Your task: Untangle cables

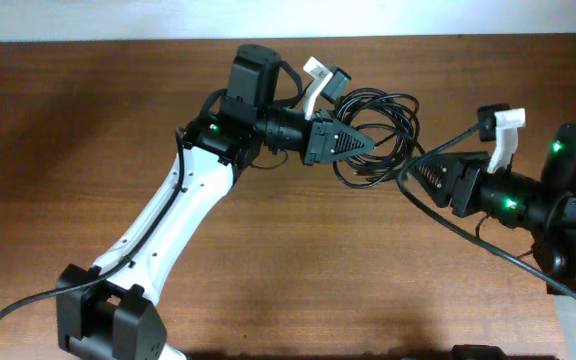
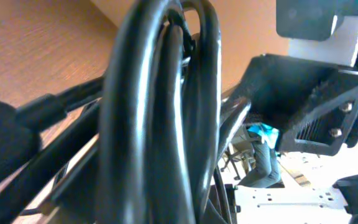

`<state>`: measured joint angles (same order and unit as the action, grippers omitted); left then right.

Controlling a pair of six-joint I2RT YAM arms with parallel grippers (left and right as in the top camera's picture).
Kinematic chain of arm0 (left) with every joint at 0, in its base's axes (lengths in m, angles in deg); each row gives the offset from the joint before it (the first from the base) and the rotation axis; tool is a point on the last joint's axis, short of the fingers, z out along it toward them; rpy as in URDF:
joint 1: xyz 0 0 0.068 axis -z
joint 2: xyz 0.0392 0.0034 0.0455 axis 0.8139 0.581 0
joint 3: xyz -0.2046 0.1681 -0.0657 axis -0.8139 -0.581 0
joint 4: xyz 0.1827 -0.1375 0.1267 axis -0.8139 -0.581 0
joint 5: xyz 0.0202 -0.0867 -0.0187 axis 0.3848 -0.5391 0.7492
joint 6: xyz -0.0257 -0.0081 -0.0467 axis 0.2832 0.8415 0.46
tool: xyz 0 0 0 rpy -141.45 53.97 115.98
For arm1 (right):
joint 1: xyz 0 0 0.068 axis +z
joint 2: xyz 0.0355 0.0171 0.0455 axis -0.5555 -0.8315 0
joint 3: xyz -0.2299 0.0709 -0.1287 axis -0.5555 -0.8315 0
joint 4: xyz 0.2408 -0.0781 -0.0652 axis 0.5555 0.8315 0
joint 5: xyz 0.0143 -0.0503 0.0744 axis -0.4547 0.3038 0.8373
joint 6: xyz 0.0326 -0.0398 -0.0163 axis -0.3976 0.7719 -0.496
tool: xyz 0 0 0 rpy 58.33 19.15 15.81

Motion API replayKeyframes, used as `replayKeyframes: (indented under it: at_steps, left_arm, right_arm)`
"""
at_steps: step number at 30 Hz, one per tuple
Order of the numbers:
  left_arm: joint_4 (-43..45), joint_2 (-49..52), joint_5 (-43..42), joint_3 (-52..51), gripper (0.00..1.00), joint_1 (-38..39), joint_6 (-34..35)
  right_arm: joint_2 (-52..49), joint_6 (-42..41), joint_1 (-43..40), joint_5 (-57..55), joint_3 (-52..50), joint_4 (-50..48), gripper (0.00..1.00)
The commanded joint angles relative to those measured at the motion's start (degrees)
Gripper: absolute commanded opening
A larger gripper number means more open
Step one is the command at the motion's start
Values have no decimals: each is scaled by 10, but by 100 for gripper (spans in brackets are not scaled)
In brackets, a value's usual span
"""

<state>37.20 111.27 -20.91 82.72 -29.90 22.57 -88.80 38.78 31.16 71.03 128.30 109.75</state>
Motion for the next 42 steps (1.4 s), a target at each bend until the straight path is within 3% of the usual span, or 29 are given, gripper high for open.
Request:
replayKeyframes:
  at_steps: [1,7,10,13,21,30,31,34,38,42]
  left_arm:
    - [2,-14,7,6,0,1,-8]
    - [2,-14,-27,6,0,26,4]
    - [2,-14,-43,6,0,67,4]
    - [0,-14,-43,6,0,77,4]
    - [-31,-14,12,6,0,75,4]
    - [-34,-14,44,6,0,71,4]
    - [-35,-14,47,6,0,71,4]
    - [-47,-14,59,6,0,71,4]
    - [-47,-14,63,6,0,69,8]
    - [-47,-14,140,6,0,51,98]
  right_arm:
    - [1,28,0,17,8,21,45]
    - [-7,78,0,9,8,14,50]
    - [-28,79,0,-49,8,2,50]
    - [-33,105,-1,-59,8,-26,43]
    - [-17,104,0,-97,8,-55,42]
    - [-17,130,0,-89,8,8,42]
    - [-17,130,0,-89,8,8,38]
    - [-17,135,0,-92,8,8,4]
    - [-17,134,0,-91,8,15,4]
    - [-17,134,0,-91,8,47,4]
